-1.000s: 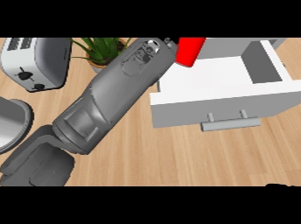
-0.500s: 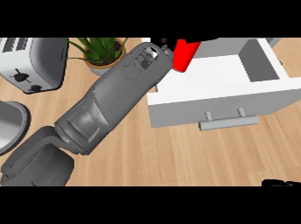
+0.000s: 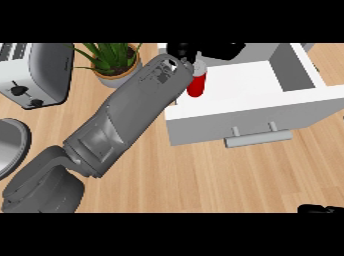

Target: Pick up the can, place it into the drawer and close the drawer

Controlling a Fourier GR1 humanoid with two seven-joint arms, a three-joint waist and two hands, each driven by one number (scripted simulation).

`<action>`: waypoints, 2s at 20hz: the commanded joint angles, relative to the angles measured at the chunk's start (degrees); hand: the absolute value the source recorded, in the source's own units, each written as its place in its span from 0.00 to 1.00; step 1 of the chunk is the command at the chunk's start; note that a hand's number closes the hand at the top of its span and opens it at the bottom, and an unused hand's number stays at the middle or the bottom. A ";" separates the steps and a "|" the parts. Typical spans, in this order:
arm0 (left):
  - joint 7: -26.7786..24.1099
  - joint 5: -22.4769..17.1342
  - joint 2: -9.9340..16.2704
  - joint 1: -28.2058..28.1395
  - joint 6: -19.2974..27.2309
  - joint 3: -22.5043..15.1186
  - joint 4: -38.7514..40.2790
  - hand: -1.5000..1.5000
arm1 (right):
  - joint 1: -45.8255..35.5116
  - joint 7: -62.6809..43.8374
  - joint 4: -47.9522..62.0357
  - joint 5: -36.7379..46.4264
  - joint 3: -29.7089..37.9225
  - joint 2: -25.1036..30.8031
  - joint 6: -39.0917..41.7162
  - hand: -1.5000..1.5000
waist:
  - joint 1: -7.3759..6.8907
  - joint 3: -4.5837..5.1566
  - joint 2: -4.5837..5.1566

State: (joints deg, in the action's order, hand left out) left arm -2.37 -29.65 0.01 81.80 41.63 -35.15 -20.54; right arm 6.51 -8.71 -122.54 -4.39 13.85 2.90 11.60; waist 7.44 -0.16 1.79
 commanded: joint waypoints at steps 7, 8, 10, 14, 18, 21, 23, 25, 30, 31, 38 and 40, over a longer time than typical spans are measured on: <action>-1.78 -3.58 -0.01 -0.14 3.02 -1.18 -0.40 0.00 | -2.33 0.81 1.02 2.79 -0.52 0.90 -0.64 0.00 | -0.34 0.03 0.19; -0.09 -3.95 -0.01 -0.32 3.90 -2.37 -1.57 0.00 | -1.46 0.21 -0.37 2.03 0.88 2.50 0.29 0.00 | -0.31 0.03 -0.22; 0.07 -5.16 -0.01 0.67 4.66 -1.17 -1.57 0.00 | -1.23 2.81 -2.39 5.19 1.31 3.90 0.30 0.00 | 0.17 0.03 -0.21; -0.99 -6.87 -0.01 -0.13 5.63 -1.25 -2.54 0.00 | -2.03 3.09 -4.25 11.94 -1.64 5.74 0.49 0.00 | -0.64 0.07 -0.18; -3.24 -9.29 -0.01 -1.75 4.56 -0.34 -3.92 0.00 | -1.49 6.64 -6.02 15.45 -2.39 7.48 1.46 0.00 | -1.22 0.07 -0.38; -3.45 -10.78 -0.01 0.63 5.46 0.76 -3.97 0.00 | -2.38 5.91 -7.25 21.56 -5.97 7.75 0.66 0.00 | -1.61 0.11 -0.38; -4.93 -11.43 -0.01 -0.23 5.93 0.79 -5.03 0.00 | -4.62 7.39 -3.71 24.79 -5.60 8.73 -0.44 0.00 | -3.07 0.09 -0.59; -3.44 -11.01 -0.01 3.97 5.02 1.73 -2.33 0.00 | -5.18 8.44 -2.52 31.46 -8.42 9.13 -1.92 0.00 | -3.75 0.10 -0.58; -4.73 -11.09 -0.01 2.21 5.56 1.46 -3.27 0.00 | -6.28 9.87 1.58 43.35 -12.48 12.37 -3.31 0.00 | -5.34 0.11 -1.05; -3.99 -10.53 -0.01 1.92 5.47 0.46 -3.49 0.00 | -5.77 10.46 3.43 46.10 -13.51 12.60 -4.14 0.00 | -5.72 0.11 -1.17; -1.37 -9.50 1.61 0.54 4.96 0.68 -7.13 0.00 | -10.87 10.51 17.11 59.43 -19.45 11.35 -10.47 0.00 | -8.76 0.16 -1.88; -0.78 -9.50 1.25 1.24 5.55 1.96 -6.28 0.00 | -12.80 9.62 21.60 63.43 -20.84 10.41 -12.56 0.00 | -8.36 0.14 -1.63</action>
State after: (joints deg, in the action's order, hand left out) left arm -4.55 -39.76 0.92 83.58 47.05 -33.69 -25.79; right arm -3.34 0.93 -109.26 52.33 -5.10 13.99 2.62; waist 0.21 -0.02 0.29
